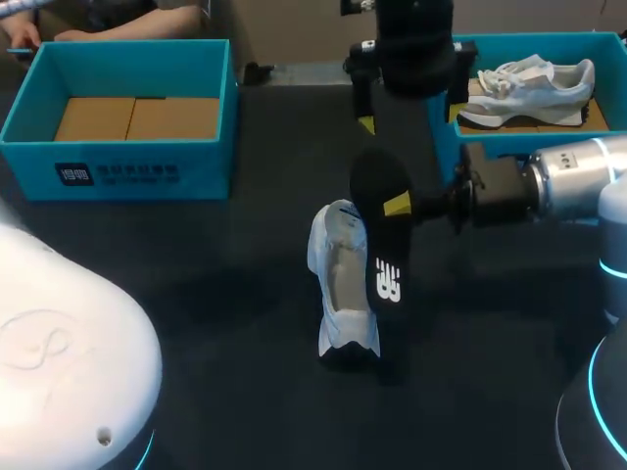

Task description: Take the shoe out of the shoebox, open the shoe tongue, remove and reinsert the insole, then place the shoe into the shoebox

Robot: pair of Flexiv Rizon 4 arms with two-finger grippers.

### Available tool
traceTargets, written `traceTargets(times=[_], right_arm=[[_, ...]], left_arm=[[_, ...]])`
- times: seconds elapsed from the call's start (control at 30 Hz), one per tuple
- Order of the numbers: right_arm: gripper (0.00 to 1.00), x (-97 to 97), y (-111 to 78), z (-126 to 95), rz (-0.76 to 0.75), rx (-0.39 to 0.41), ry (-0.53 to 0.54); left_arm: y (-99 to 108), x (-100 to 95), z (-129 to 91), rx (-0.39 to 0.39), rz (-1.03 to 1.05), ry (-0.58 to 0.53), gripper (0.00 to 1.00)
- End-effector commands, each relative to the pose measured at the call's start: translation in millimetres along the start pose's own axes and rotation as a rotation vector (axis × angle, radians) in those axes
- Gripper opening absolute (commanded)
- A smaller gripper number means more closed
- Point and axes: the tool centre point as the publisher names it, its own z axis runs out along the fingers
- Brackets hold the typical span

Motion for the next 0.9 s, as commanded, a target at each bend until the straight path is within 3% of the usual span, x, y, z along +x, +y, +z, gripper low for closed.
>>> traceTargets(times=[0.03, 0.3, 0.63, 0.9], right_arm=[[0.00, 5.4, -3.7, -3, 0.003, -0.006, -0.010], [0.00, 8.9, -4.7, -4, 0.007, -0.008, -0.016], [0.00, 10.8, -8.1, -5, 0.017, -0.025, -0.021], [0.00, 15.2, -10.6, -7, 0.028, -0.039, -0.033]], left_arm=[[-6, 27.5, 1, -0.023, -0.027, -0.173, 1.00], [-4, 42.6, 2, -0.044, -0.065, -0.476, 1.00], [-16, 51.0, 4, -0.067, 0.051, -0.711, 1.00], [-19, 62.6, 14, -0.064, 0.059, -0.819, 1.00]])
